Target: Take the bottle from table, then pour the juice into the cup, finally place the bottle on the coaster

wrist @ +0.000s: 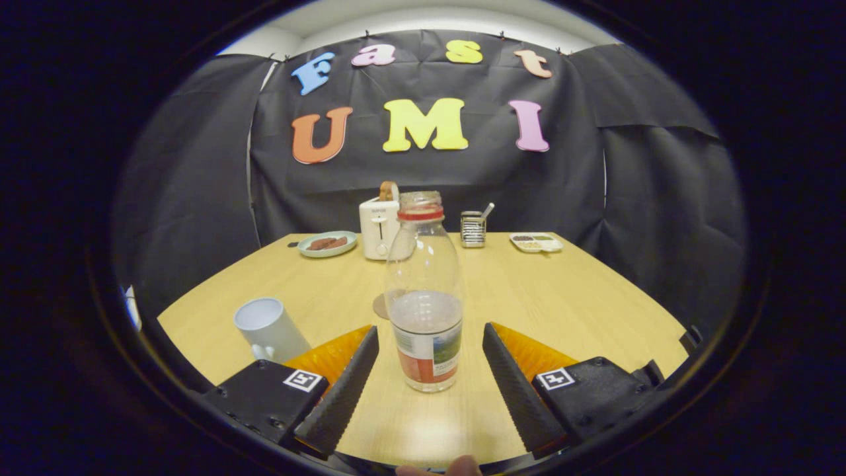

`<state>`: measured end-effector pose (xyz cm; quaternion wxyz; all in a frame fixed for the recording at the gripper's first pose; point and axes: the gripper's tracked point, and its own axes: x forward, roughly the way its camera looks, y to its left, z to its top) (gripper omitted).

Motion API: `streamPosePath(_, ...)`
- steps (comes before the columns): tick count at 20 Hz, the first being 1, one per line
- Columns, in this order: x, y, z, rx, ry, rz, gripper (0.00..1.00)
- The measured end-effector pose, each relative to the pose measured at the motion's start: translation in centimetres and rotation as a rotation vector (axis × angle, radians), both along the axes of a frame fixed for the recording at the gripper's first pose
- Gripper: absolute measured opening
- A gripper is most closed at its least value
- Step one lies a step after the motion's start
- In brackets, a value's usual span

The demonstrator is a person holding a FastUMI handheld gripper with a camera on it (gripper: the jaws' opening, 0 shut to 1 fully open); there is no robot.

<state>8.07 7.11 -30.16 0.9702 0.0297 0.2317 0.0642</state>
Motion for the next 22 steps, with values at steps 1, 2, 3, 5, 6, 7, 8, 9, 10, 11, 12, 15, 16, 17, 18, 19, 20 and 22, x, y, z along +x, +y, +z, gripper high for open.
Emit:
streamPosePath(1, 0.6, 0.1, -0.6, 0.002, 0.017, 0.004, 1.0)
streamPosePath(2, 1.2, 0.1, -1.2, 0.008, 0.03, 0.001, 1.0)
streamPosePath(3, 1.9, 0.0, -1.7, 0.02, 0.043, -0.007, 1.0)
streamPosePath(5, 2.9, 0.2, -2.6, 0.034, 0.06, -0.014, 1.0)
streamPosePath(6, 3.2, 0.3, -2.8, 0.037, 0.064, -0.016, 1.0)
streamPosePath(7, 3.4, 0.4, -3.0, 0.04, 0.066, -0.017, 1.0)
streamPosePath(8, 3.5, 0.5, -3.3, 0.039, 0.071, -0.016, 1.0)
streamPosePath(9, 3.6, 0.6, -3.5, 0.041, 0.075, -0.016, 1.0)
streamPosePath(10, 3.6, 0.8, -3.5, 0.043, 0.076, -0.014, 1.0)
streamPosePath(11, 3.8, 0.8, -3.4, 0.044, 0.074, -0.016, 0.97)
streamPosePath(12, 3.8, 0.8, -3.3, 0.043, 0.067, -0.025, 0.93)
streamPosePath(15, 3.7, 1.0, -3.3, 0.032, 0.074, -0.018, 0.84)
streamPosePath(16, 3.6, 1.1, -3.0, 0.039, 0.069, -0.018, 0.83)
streamPosePath(17, 3.6, 1.3, -2.5, 0.04, 0.062, -0.011, 0.82)
streamPosePath(18, 3.5, 1.5, -2.2, 0.023, 0.054, 0.002, 0.81)
streamPosePath(19, 3.4, 1.7, -1.6, 0.005, 0.044, 0.019, 0.8)
streamPosePath(20, 3.4, 2.0, -0.9, -0.013, 0.036, 0.034, 0.79)
streamPosePath(22, 3.5, 2.3, 0.7, -0.053, 0.001, 0.056, 0.78)
